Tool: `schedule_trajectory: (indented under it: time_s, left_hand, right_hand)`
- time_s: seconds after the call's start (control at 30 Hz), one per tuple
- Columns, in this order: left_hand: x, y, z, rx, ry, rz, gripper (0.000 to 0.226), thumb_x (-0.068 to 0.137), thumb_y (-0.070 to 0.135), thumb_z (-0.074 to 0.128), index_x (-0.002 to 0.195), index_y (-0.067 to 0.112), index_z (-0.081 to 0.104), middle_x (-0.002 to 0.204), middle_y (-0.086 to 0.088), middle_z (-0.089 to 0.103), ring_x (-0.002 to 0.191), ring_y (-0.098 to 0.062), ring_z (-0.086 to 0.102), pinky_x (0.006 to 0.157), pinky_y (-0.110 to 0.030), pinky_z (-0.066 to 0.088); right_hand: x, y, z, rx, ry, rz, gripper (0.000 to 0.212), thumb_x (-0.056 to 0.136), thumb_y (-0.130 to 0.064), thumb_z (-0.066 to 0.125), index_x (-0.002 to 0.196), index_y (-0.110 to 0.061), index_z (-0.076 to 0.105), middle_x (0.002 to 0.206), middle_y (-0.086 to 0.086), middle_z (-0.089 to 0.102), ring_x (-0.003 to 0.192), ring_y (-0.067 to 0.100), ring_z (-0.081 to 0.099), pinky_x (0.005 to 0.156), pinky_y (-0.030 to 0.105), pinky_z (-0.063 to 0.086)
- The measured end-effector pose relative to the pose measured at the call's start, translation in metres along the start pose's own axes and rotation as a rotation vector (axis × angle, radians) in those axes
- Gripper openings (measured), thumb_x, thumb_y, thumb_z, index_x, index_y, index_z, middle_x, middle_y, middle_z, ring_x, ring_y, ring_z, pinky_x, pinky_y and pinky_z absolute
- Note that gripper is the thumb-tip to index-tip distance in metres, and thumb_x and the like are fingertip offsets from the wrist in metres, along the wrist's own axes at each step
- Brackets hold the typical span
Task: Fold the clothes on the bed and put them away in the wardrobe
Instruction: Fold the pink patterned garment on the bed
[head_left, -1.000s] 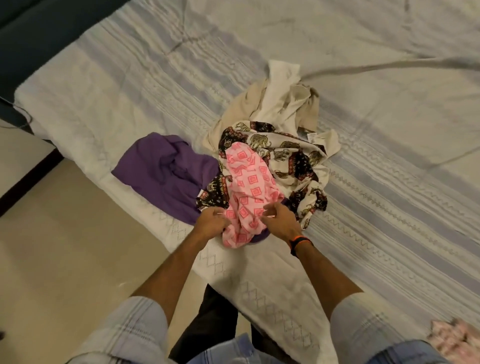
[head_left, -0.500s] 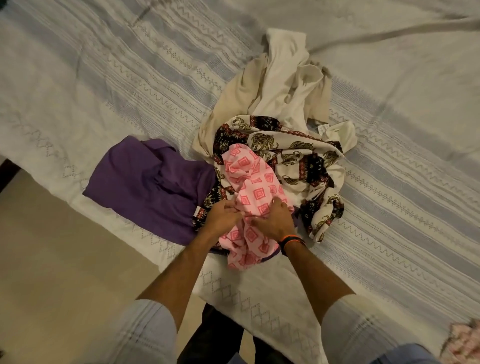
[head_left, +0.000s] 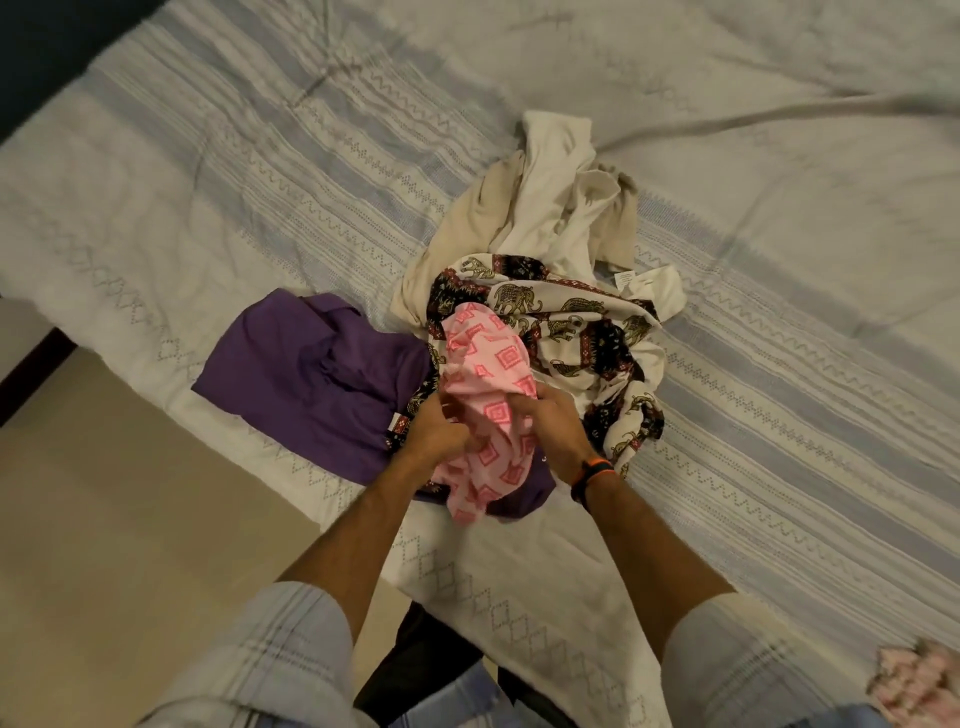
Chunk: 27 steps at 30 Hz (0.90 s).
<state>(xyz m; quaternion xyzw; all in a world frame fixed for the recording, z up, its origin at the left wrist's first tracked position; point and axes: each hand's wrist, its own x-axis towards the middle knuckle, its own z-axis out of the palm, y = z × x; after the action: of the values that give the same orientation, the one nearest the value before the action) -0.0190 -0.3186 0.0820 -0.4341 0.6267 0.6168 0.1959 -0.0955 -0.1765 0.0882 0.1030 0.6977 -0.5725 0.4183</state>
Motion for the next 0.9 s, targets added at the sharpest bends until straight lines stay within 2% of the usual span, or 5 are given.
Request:
schedule_trajectory:
  time_s: [0.27,0.37,0.53,0.7,0.9]
  left_hand:
    - [-0.073,0.035,0.011,-0.103,0.048,0.203,0.052,0.078,-0.009,0.073,0.125,0.000,0.052,0.110,-0.006,0.062,0.104,-0.021,0.060,0.085,-0.026,0.052]
    - [-0.098,0.044,0.015,-0.174,0.023,0.216,0.053,0.081,-0.009,0.072,0.128,-0.001,0.048,0.088,0.002,0.051,0.077,-0.010,0.052,0.062,-0.014,0.051]
    - [-0.152,0.057,0.022,-0.187,0.044,0.334,0.076,0.072,0.017,0.087,0.136,0.004,0.049,0.115,-0.001,0.062,0.100,-0.013,0.061,0.085,-0.030,0.053]
    - [-0.196,0.074,0.033,-0.303,-0.028,0.398,0.030,0.078,0.011,0.080,0.103,0.013,0.064,0.101,0.000,0.072,0.085,-0.012,0.069,0.060,-0.020,0.055]
    - [-0.225,0.099,0.034,-0.389,-0.103,0.489,0.031,0.085,0.018,0.073,0.111,0.002,0.068,0.100,-0.010,0.076,0.082,-0.019,0.074,0.066,-0.031,0.059]
  right_hand:
    - [-0.067,-0.042,-0.023,0.344,-0.151,-0.070,0.038,0.092,0.004,0.045,0.128,0.004,0.058,0.127,0.021,0.064,0.118,0.039,0.061,0.105,0.052,0.046]
    - [-0.094,-0.057,-0.035,0.397,-0.182,-0.119,0.040,0.096,0.000,0.039,0.132,0.008,0.052,0.131,0.024,0.060,0.122,0.039,0.057,0.103,0.047,0.048]
    - [-0.142,-0.078,-0.058,0.408,-0.206,-0.252,0.031,0.102,-0.010,0.036,0.113,-0.007,0.064,0.108,0.010,0.073,0.103,0.027,0.069,0.090,0.041,0.054]
    - [-0.174,-0.088,-0.077,0.367,-0.152,-0.336,0.031,0.095,-0.022,0.053,0.116,-0.005,0.068,0.121,0.018,0.068,0.113,0.037,0.064,0.101,0.053,0.048]
    - [-0.204,-0.096,-0.088,0.324,-0.059,-0.384,0.032,0.099,-0.017,0.052,0.125,-0.001,0.063,0.119,0.019,0.069,0.111,0.038,0.066,0.098,0.053,0.051]
